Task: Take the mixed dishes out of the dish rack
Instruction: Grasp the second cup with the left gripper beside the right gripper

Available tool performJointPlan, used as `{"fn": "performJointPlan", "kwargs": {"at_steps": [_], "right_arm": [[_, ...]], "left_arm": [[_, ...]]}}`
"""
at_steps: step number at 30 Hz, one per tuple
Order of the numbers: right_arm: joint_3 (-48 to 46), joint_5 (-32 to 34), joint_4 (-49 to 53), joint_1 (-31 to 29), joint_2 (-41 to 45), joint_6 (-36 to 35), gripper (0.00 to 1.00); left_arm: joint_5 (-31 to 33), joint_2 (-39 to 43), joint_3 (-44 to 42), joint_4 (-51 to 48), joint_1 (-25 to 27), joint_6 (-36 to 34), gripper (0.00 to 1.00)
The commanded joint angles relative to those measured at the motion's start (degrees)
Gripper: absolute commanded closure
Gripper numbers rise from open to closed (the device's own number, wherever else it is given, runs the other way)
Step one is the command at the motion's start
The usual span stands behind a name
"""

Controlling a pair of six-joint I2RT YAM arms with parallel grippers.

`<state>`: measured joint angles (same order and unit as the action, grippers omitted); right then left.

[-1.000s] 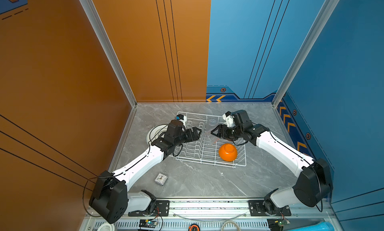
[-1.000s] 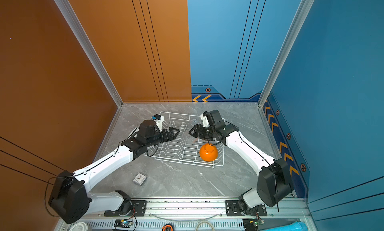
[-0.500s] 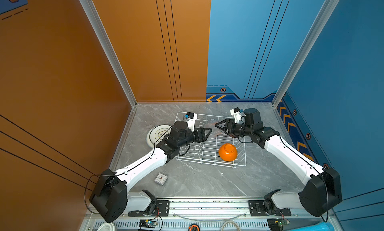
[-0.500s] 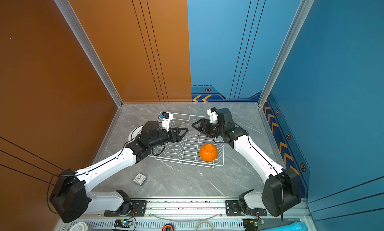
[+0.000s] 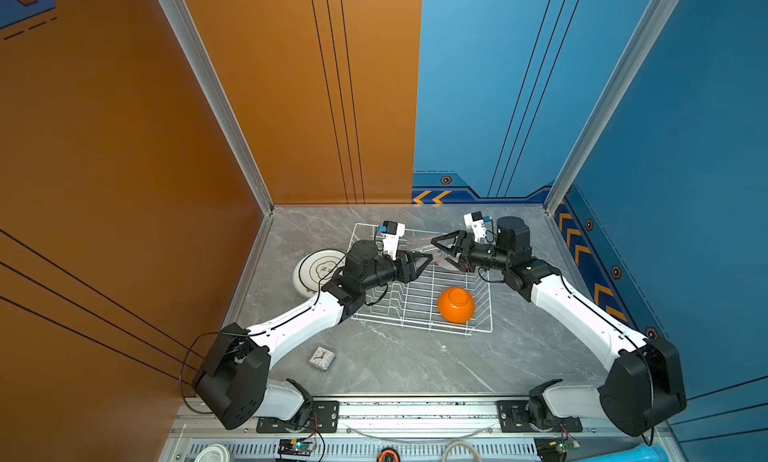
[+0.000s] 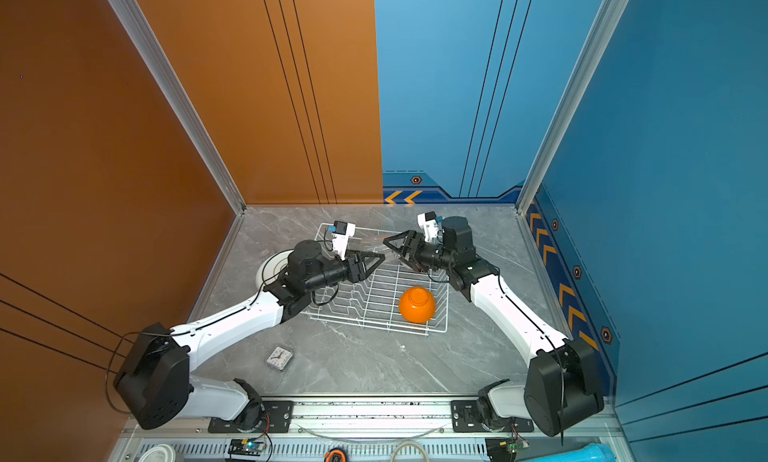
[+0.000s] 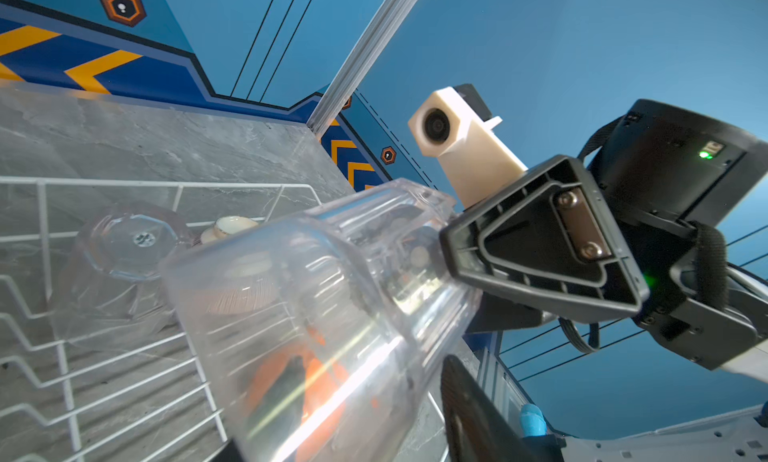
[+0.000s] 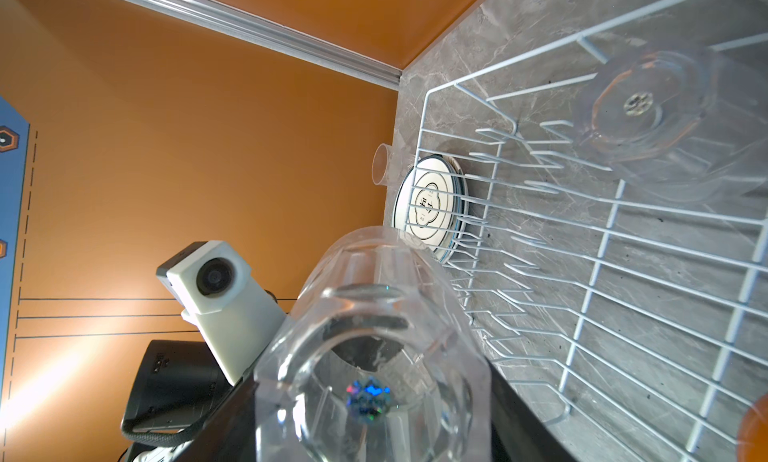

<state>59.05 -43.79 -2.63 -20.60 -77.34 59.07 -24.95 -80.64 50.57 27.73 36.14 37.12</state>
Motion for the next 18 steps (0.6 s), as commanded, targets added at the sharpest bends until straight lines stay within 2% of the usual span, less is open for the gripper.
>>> {"fn": "performJointPlan", "kwargs": {"at_steps": [1, 2, 4, 7, 8, 14, 18], "right_arm": [[-0.3, -3.5, -5.0, 0.1, 1.6, 1.6, 0.47], [-0.5, -3.7, -5.1, 0.1, 1.5, 1.7, 0.46], [-0.9, -4.0, -5.7, 0.2, 1.4, 2.1, 0.46], [-1.5, -4.3, -7.2, 0.2, 1.0, 3.0, 0.45], [-1.6, -4.4, -7.6, 0.3, 1.0, 3.3, 0.45], [-2.0, -4.1, -7.7, 0.3, 1.1, 3.4, 0.37], [-1.7, -3.5, -6.3, 0.4, 1.3, 2.5, 0.25]], "left_arm": [[-4.0, -0.9, 0.6, 5.1, 0.7, -0.8, 0.5], [-4.0, -0.9, 0.8, 5.1, 0.9, -1.3, 0.53], [-3.6, -0.8, 1.2, 5.1, 1.2, -1.9, 0.67], [-2.1, -0.9, 1.2, 5.2, 1.2, -1.8, 0.97], [-1.5, -1.0, 1.2, 5.1, 1.2, -1.6, 1.0], [0.2, -1.0, 0.7, 5.1, 1.1, -1.2, 1.0], [1.0, -0.8, 0.6, 4.9, 1.1, -1.3, 1.0]]}}
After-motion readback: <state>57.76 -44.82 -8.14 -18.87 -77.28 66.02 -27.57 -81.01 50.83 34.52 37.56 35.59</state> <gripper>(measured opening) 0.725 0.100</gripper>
